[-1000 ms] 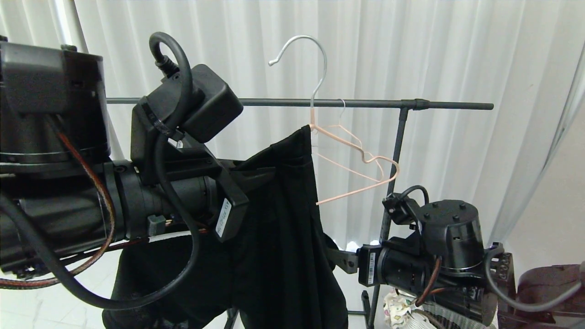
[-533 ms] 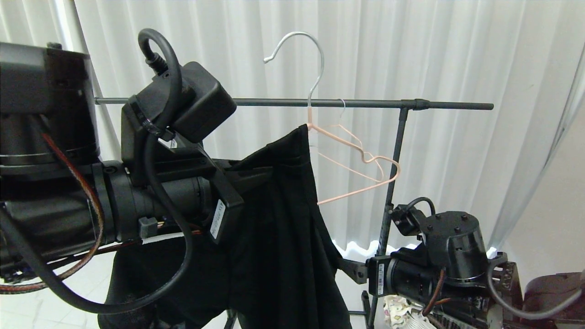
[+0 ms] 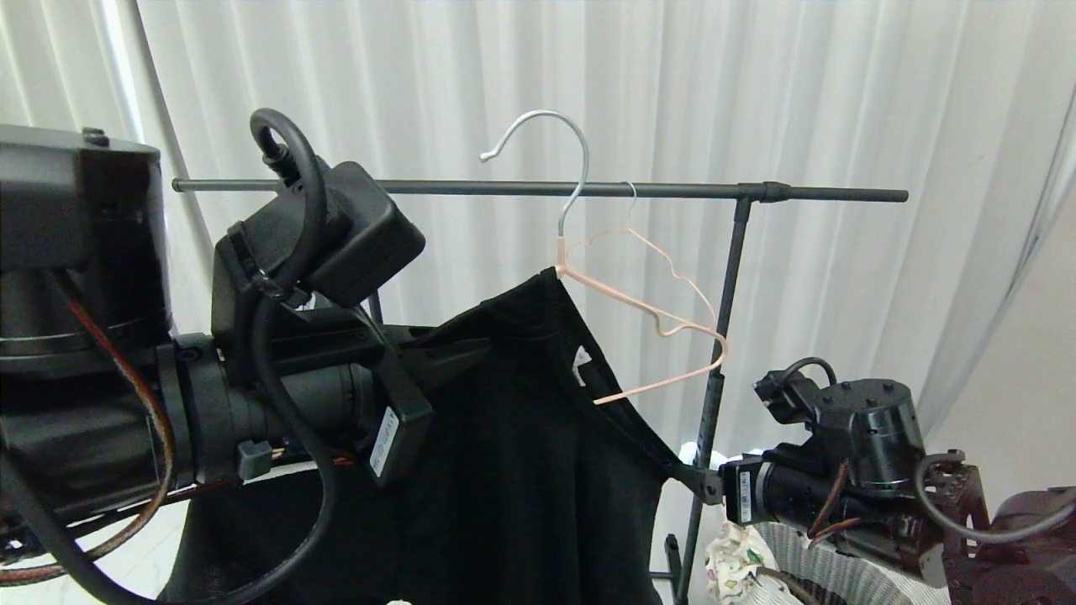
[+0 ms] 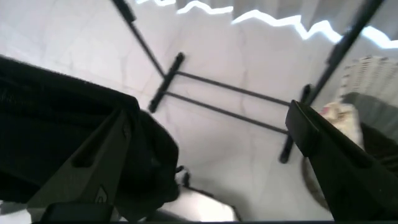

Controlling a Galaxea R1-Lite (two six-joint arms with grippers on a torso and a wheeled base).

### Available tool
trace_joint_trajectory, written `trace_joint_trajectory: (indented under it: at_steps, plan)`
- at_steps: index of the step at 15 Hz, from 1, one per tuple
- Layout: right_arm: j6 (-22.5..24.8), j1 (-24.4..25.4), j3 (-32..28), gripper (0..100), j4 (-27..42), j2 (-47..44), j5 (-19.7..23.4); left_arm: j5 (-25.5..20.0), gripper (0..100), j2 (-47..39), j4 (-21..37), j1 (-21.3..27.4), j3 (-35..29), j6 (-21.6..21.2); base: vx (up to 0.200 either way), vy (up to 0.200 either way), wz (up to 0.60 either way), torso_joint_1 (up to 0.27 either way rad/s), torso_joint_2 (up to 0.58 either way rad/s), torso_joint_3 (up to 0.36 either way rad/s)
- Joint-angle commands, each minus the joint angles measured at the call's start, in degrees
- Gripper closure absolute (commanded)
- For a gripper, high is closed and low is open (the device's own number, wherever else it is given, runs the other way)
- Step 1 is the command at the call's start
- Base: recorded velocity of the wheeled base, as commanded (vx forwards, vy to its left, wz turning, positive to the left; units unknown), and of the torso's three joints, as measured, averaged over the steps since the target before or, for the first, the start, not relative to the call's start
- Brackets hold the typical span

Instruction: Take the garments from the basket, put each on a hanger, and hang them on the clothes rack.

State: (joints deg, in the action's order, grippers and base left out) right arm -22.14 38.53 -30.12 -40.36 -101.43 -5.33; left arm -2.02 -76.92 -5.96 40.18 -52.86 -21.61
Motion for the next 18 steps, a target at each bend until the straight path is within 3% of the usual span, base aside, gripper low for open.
trace_joint_trajectory:
  at_steps: [1, 5, 8, 14, 18]
  plan:
    - [1.57, -3.03, -0.02, 0, 0.02, 0.26, -0.03, 0.09, 100, 0.37, -0.1, -0.01, 1.35, -0.01, 0.0, 0.0, 0.0, 0.0, 0.0, 0.0]
    - [3.86, -8.04, -0.11, 0, 0.02, 3.52, 0.49, 0.09, 100, 0.19, -0.1, -0.1, 7.16, -0.18, 0.0, 0.0, 0.0, 0.0, 0.0, 0.0]
    - [3.94, -9.09, -0.11, 0, 0.02, 6.86, 1.55, 0.09, 100, -2.09, -0.1, -0.28, 11.11, 0.17, 0.0, 0.0, 0.0, 0.0, 0.0, 0.0]
    - [5.18, -10.06, -0.2, 0, 2.39, 11.87, 3.39, -0.09, 100, -4.55, -0.54, -0.37, 12.96, 1.66, 0.0, 0.0, 0.0, 0.0, 0.0, 0.0]
    - [5.79, -12.08, 0.24, 0, 2.39, 10.9, 3.48, -0.09, 100, -2.88, -6.61, -0.19, 13.13, 5.44, 0.0, 0.0, 0.0, 0.0, 0.0, 0.0]
